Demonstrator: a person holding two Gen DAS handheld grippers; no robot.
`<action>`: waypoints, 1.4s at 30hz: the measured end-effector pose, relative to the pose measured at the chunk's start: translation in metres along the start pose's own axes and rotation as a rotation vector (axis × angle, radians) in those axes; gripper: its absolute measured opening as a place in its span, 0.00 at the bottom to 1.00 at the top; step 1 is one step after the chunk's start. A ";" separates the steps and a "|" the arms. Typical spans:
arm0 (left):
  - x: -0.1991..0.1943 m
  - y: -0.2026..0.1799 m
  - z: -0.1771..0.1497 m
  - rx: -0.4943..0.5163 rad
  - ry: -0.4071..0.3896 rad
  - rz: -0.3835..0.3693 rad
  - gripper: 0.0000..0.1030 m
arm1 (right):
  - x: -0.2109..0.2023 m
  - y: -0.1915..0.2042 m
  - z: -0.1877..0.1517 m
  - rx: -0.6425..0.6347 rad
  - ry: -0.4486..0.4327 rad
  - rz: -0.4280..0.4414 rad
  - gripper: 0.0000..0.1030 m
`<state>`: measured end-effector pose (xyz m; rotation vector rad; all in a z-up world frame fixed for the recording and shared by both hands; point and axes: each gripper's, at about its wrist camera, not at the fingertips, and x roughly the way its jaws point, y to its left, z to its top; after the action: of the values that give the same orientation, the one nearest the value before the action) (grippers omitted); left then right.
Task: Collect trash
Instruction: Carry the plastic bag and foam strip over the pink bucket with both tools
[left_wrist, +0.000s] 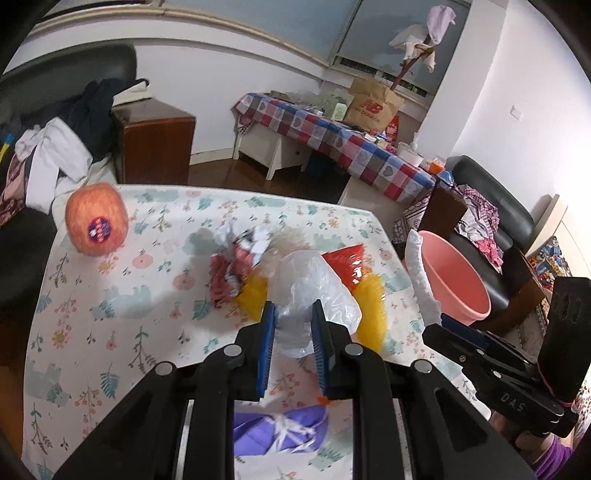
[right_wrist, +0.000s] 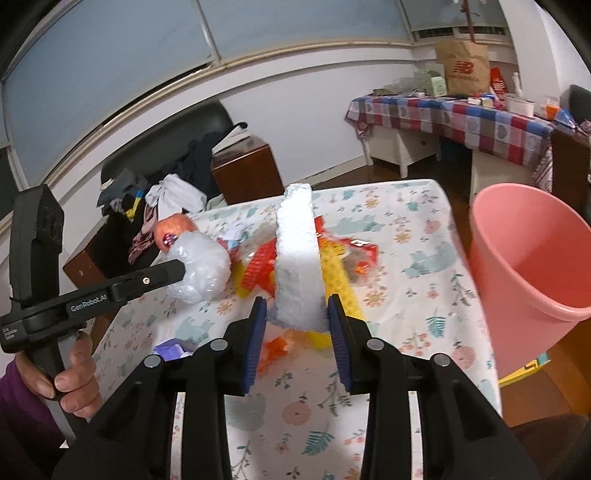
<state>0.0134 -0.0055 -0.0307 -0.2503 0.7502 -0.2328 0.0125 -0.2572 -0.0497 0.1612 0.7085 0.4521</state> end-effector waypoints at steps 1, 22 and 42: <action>0.000 -0.004 0.002 0.008 -0.004 -0.004 0.18 | -0.002 -0.003 0.001 0.008 -0.008 -0.007 0.34; 0.034 -0.112 0.032 0.162 -0.023 -0.106 0.18 | -0.049 -0.093 0.009 0.186 -0.123 -0.178 0.34; 0.137 -0.218 0.035 0.283 0.108 -0.136 0.18 | -0.054 -0.182 -0.004 0.374 -0.108 -0.265 0.34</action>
<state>0.1090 -0.2473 -0.0277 -0.0198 0.7979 -0.4799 0.0370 -0.4437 -0.0743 0.4346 0.6917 0.0531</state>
